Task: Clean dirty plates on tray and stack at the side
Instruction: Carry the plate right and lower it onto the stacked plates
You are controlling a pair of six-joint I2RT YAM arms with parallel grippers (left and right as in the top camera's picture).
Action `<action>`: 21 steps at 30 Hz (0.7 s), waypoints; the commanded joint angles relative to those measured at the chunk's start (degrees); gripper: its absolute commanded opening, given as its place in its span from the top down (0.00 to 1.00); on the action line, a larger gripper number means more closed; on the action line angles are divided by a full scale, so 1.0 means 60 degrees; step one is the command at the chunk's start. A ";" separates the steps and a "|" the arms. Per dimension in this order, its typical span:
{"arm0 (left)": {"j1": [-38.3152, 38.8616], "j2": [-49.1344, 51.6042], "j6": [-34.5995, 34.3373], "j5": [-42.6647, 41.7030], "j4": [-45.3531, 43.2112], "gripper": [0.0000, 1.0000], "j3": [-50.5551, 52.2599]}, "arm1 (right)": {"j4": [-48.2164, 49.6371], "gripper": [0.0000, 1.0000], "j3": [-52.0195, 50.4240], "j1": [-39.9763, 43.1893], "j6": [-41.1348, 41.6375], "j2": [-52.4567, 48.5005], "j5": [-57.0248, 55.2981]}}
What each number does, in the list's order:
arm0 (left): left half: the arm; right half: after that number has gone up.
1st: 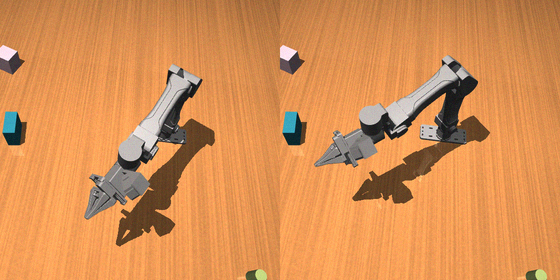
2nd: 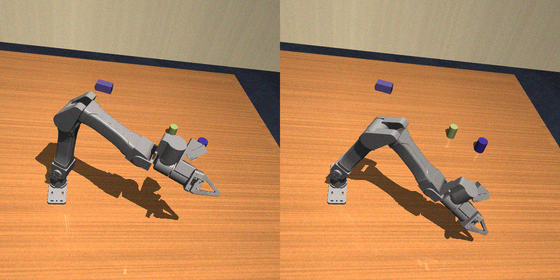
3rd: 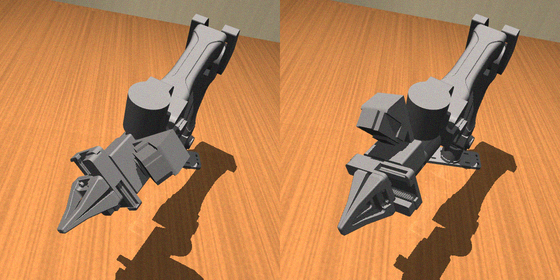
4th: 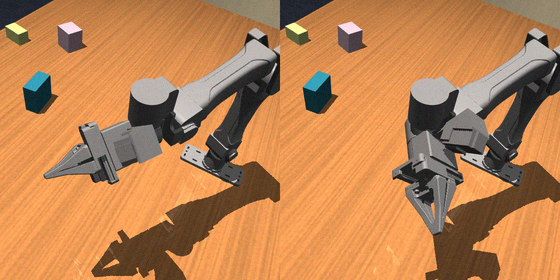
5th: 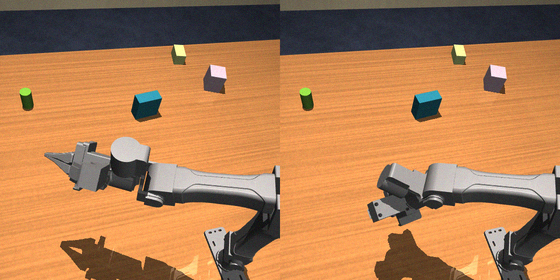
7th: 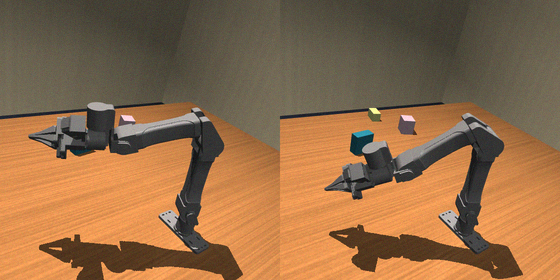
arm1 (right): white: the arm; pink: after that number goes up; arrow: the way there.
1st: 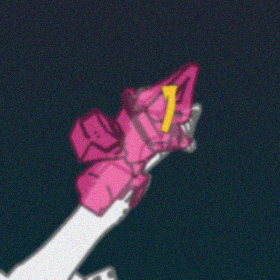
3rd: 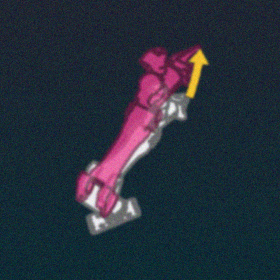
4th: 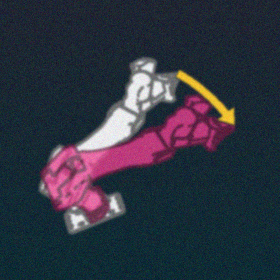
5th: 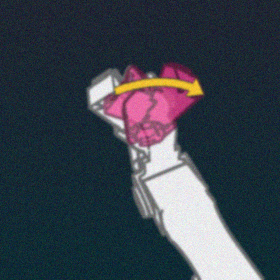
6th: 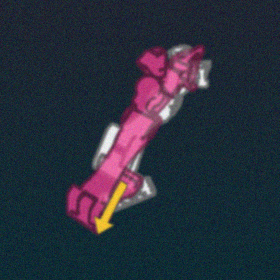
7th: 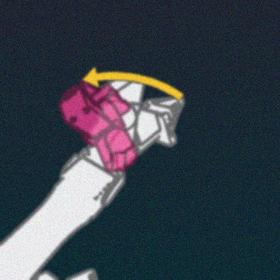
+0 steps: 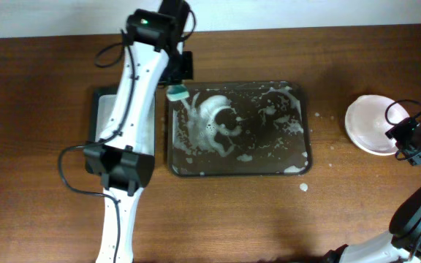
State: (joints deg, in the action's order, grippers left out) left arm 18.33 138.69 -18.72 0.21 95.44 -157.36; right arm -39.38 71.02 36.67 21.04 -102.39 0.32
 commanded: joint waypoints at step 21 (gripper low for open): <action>-0.2459 -0.4135 0.1362 0.1147 -0.3697 0.36 0.9482 | -0.1832 0.16 0.1202 -0.2484 -0.1293 0.1847 0.0871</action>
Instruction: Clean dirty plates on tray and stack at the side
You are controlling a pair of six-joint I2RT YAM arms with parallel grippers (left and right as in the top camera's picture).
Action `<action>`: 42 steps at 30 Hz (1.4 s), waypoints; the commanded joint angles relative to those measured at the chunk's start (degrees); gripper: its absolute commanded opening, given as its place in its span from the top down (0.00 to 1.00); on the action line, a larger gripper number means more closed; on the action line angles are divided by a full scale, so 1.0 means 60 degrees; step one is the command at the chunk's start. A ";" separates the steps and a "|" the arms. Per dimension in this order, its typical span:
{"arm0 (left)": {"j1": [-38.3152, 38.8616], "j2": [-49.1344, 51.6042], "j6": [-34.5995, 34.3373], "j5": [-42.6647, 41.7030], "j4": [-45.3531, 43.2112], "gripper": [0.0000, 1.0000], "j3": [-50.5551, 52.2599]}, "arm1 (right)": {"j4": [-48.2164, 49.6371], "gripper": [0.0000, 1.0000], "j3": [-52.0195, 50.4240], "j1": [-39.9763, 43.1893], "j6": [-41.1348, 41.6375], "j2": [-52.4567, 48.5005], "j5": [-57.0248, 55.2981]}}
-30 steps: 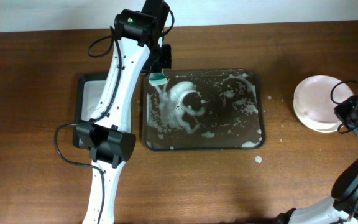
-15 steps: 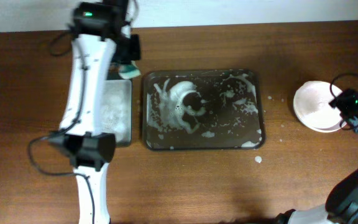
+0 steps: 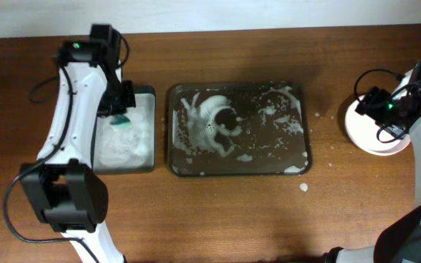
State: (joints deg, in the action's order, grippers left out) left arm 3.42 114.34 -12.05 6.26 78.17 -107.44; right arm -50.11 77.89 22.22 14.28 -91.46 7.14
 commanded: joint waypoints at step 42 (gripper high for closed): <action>0.0087 -0.0947 0.0393 -0.0076 -0.0408 0.01 -0.2084 | -0.2226 0.02 0.0171 -0.0146 -0.1137 0.7133 0.0998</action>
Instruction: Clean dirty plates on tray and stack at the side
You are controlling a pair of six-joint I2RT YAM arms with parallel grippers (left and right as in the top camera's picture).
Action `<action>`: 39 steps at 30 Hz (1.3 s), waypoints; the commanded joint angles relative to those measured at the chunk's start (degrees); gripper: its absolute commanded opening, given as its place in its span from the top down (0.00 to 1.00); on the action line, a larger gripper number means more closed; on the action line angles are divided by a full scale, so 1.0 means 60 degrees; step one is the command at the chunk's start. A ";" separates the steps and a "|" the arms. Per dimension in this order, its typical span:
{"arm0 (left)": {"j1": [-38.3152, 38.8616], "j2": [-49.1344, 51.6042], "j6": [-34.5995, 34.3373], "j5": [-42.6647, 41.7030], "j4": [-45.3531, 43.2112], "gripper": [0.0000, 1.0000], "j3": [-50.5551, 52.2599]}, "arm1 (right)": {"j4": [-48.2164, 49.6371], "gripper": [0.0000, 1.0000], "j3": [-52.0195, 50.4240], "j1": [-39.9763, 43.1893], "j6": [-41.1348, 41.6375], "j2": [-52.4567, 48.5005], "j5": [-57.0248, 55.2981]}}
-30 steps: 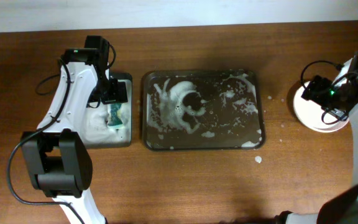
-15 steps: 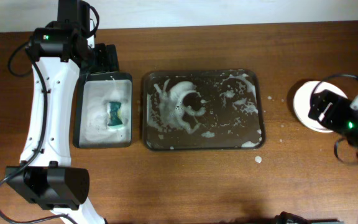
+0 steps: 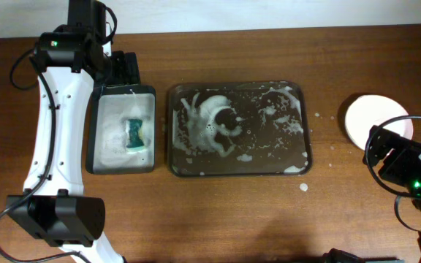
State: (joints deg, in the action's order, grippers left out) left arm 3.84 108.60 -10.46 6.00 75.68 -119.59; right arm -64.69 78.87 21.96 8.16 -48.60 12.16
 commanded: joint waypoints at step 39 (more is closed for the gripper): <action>0.0047 0.0011 0.0127 -0.0033 0.0007 0.01 -0.0058 | 1.1584 0.02 -1.3092 -0.3552 -0.0823 0.8069 -0.0885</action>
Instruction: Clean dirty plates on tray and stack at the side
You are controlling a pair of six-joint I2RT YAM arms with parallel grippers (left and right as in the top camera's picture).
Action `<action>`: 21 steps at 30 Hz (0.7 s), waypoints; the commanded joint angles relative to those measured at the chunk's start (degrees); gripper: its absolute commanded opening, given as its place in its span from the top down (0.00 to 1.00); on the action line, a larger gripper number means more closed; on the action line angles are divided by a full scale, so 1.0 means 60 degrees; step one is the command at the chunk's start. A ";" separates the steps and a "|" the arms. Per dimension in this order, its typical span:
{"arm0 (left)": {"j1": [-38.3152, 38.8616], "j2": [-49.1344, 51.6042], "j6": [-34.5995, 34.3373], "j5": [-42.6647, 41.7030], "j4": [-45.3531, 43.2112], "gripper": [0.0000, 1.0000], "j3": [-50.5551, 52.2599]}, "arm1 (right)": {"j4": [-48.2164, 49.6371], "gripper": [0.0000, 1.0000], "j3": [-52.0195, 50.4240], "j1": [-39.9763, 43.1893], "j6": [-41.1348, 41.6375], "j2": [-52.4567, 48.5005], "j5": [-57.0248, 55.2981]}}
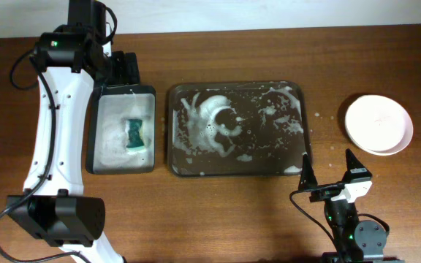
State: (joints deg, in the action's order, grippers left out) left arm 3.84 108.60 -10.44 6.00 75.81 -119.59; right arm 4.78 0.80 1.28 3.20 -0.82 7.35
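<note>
The dark tray [232,173] lies mid-table, smeared with white foam and holding no plate. A stack of white plates [378,124] rests at the right side. The green sponge [134,135] lies in a small soapy basin [92,139] left of the tray. My left gripper [126,69] hovers open at the basin's far edge, holding nothing. My right gripper [330,169] stands open near the table's front, just off the tray's front right corner, its fingers [306,174] spread wide and empty.
Foam specks [303,187] dot the wooden table right of the tray. The left arm [50,139] runs along the basin's left side. The right arm's base [357,234] sits at the front edge.
My right arm has moved from beside the plates at the right edge to the table's front, its open gripper now near the tray's front right corner. The left arm and sponge are unchanged.
My left gripper held the sponge at the tray's far left corner while the right was at the plates. Then the left had the sponge over the basin. Later the sponge lay in the basin, the left gripper open behind it, the right arm drawn back, now at the front.
</note>
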 commanded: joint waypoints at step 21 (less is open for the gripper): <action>0.0036 0.0011 0.0124 -0.0033 -0.0015 0.01 -0.0058 | -0.1402 0.02 -0.0080 -0.0095 0.0069 0.0066 0.0448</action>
State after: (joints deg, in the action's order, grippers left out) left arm 3.84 108.60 -10.44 6.00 75.81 -119.59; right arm -3.40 0.60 1.23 3.20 -0.80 8.97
